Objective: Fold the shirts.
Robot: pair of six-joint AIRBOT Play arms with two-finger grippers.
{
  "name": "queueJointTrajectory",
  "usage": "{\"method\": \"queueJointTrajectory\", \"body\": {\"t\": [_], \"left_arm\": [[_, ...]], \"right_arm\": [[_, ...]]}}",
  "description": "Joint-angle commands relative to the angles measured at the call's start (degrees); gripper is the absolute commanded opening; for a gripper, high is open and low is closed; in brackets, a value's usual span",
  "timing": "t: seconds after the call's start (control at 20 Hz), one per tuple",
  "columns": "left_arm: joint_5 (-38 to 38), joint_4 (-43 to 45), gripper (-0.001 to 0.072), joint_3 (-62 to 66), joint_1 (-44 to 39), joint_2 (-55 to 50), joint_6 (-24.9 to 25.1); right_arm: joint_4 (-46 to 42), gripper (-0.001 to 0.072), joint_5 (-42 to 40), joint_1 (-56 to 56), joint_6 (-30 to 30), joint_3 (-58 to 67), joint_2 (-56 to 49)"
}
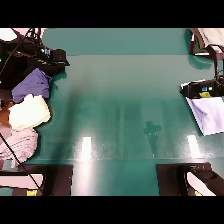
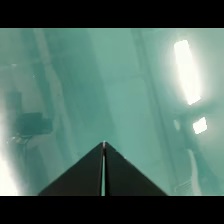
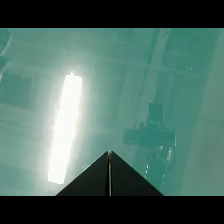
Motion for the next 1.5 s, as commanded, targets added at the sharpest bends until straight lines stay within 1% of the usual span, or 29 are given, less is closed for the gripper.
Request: {"method": "queueJointTrajectory", "body": {"t": [0.0, 0.15, 0.25, 0.3, 0.35, 0.4, 0.45, 0.5, 0.55, 0.65, 0.7, 0.75, 0.95, 1.15, 1.4, 1.45], "left_arm": [[2.99, -3.32, 0.0024, 0.00, 0.00, -0.04, -0.28], [5.38, -3.91, 0.0025, 0.02, 0.00, -0.04, -0.20], [8.37, -2.99, 0.0025, -0.02, 0.00, -0.04, 0.04], [10.36, -1.55, 0.0031, -0.02, 0.00, -0.07, 2.10], [12.70, 1.97, 0.0281, -0.02, 0.00, -0.17, 4.52], [15.65, 7.37, 0.0443, -0.02, 0.00, -0.50, 3.43], [18.51, 14.60, 0.0427, -0.02, 0.07, -1.31, 0.31], [20.96, 22.73, 0.0428, 0.02, 0.24, -2.54, -3.91], [22.62, 27.85, 0.0428, 0.02, 1.01, -4.24, -7.37], [25.16, 28.28, 0.0429, 0.02, 3.56, -8.31, -7.98], [25.86, 28.28, 0.0446, 0.02, 4.72, -10.67, -7.98], [26.36, 28.28, 0.0447, 0.02, 5.70, -12.94, -7.93], [31.45, 28.26, 0.0448, 0.04, 7.17, -19.56, -7.78], [36.11, 27.02, 0.0448, 0.22, 7.17, -23.30, -7.76], [38.93, 26.77, 0.0445, 0.61, 7.15, -25.59, -7.78], [39.23, 26.77, 0.0418, 0.81, 7.15, -25.88, -7.78]], "right_arm": [[0.00, 0.0028, -0.17, 0.04, 0.00, 0.07, -0.02], [0.00, 0.0027, -0.63, 0.04, 0.00, 0.07, -0.02], [0.02, 0.0027, -0.57, 0.04, 0.02, 0.07, -0.02], [0.02, 0.0027, -0.59, 0.04, 0.02, 0.07, -0.02], [0.02, 0.0027, -0.57, 0.04, 0.02, 0.07, -0.02], [0.02, 0.0028, -0.55, 0.07, 0.04, 0.07, -0.02], [0.04, 0.0027, -0.52, 0.07, 0.04, 0.07, -0.02], [0.07, 0.0027, -0.52, 0.11, 0.04, 0.07, -0.02], [0.24, 0.0027, -0.52, 0.11, 0.04, 0.04, -0.02], [0.46, 0.0027, -0.50, 0.11, 0.04, 0.04, -0.02], [0.46, 0.0027, -0.39, 0.11, 0.04, 0.04, -0.02], [0.46, 0.0027, -0.13, 0.11, 0.04, 0.04, -0.02], [0.50, 0.0027, 0.63, 0.11, 0.04, -0.11, -0.02], [0.48, 0.0027, 1.79, 0.11, 0.07, -0.11, -0.02], [0.50, 0.0027, 2.32, 0.11, 0.07, -0.11, -0.02], [0.50, 0.0027, 2.32, 0.11, 0.07, -0.11, -0.02]]}}
